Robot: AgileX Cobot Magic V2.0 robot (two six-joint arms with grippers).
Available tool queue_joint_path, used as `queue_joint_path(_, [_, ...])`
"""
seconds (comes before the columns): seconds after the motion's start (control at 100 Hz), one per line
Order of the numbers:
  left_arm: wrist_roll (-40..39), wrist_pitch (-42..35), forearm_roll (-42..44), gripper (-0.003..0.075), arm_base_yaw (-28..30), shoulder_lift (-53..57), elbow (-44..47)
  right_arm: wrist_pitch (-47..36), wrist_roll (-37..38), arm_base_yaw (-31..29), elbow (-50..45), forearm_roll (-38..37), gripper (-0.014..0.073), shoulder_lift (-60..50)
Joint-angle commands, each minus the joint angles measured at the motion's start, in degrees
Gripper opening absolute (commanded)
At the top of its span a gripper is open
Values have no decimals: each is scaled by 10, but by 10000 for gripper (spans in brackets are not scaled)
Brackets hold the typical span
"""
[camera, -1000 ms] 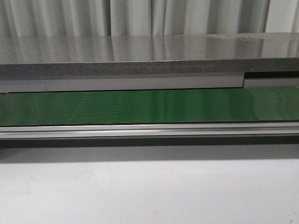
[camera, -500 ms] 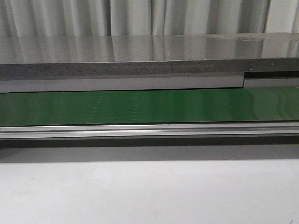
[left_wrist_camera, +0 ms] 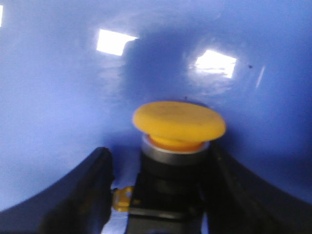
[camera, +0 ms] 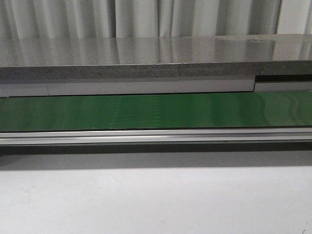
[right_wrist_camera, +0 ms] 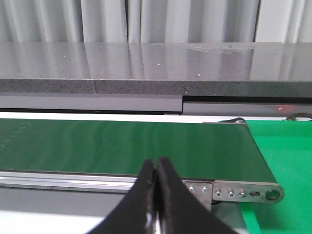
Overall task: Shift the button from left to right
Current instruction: 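Lift the button with the left gripper and carry it over the belt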
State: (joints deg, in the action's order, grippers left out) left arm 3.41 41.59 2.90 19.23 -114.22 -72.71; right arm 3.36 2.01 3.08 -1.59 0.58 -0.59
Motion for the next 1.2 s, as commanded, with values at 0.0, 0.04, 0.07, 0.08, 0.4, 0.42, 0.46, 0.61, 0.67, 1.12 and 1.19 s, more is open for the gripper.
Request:
queue_joint_path(0.0, [-2, -4, 2, 201, -1, 21, -7, -43, 0, 2, 11, -6, -68, -9])
queue_joint_path(0.04, [-2, -4, 2, 160, -1, 21, -7, -43, 0, 2, 11, -6, -68, -9])
queue_joint_path(0.07, [-2, -4, 2, 121, -1, 21, -7, -43, 0, 2, 11, -6, -68, -9])
queue_joint_path(0.08, [-2, -4, 2, 113, -1, 21, -7, -43, 0, 2, 11, -6, -68, -9])
queue_joint_path(0.4, [-2, 16, 6, 10, -1, 58, -31, -43, 0, 2, 11, -6, -68, -9])
queue_joint_path(0.42, [-2, 18, 6, 10, -1, 62, -33, -43, 0, 2, 11, -6, -68, -9])
queue_joint_path(0.46, [-2, 23, 6, 10, -1, 71, -42, -43, 0, 2, 11, -6, -68, -9])
queue_joint_path(0.61, [0, 42, 6, 10, -4, 114, -65, -43, 0, 2, 11, -6, -68, -9])
queue_joint_path(0.67, [1, 49, 5, 10, -11, 129, -68, -43, 0, 2, 11, -6, -68, -9])
queue_joint_path(1.12, [15, 56, 0, 10, -122, 153, -68, -43, 0, 2, 11, -6, -68, -9])
queue_joint_path(1.19, [15, 55, 0, 13, -132, 148, -68, -43, 0, 2, 11, -6, -68, -9])
